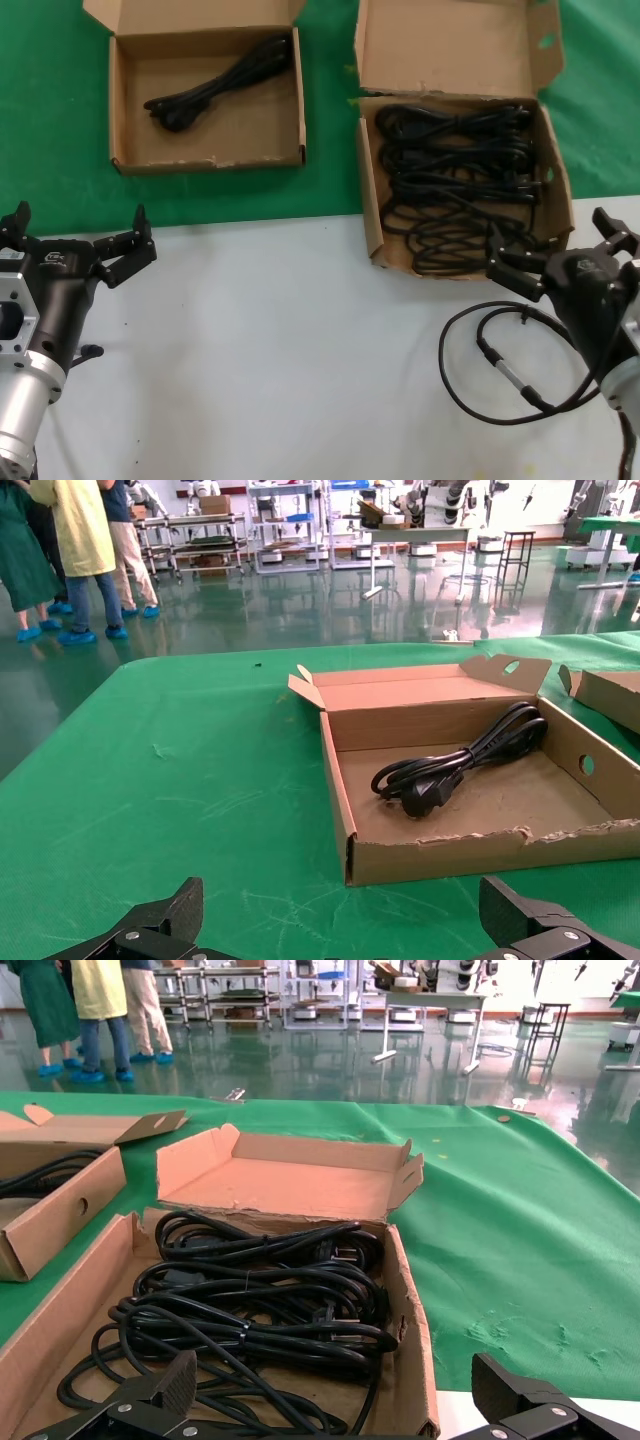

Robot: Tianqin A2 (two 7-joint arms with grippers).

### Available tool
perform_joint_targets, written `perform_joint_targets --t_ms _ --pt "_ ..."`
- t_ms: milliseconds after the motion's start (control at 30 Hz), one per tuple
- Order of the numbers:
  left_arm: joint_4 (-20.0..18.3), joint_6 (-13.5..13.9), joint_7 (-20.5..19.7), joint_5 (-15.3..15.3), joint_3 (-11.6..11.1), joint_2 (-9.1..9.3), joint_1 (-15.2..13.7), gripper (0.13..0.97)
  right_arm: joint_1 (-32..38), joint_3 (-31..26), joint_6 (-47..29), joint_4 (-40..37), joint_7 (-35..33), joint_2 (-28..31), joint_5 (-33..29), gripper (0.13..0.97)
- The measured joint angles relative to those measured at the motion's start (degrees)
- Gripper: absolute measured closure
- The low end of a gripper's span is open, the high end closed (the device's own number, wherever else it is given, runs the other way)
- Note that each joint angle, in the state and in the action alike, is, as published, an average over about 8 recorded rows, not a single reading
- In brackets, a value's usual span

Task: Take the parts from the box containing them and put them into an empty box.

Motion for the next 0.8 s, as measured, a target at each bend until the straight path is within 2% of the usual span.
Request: perform_joint_targets --t_ms 800 --pt "0.0 0.0 0.0 0.0 0.0 0.00 0.0 0.132 0.0 0.0 0.0 0.0 0.0 0.0 0.0 0.129"
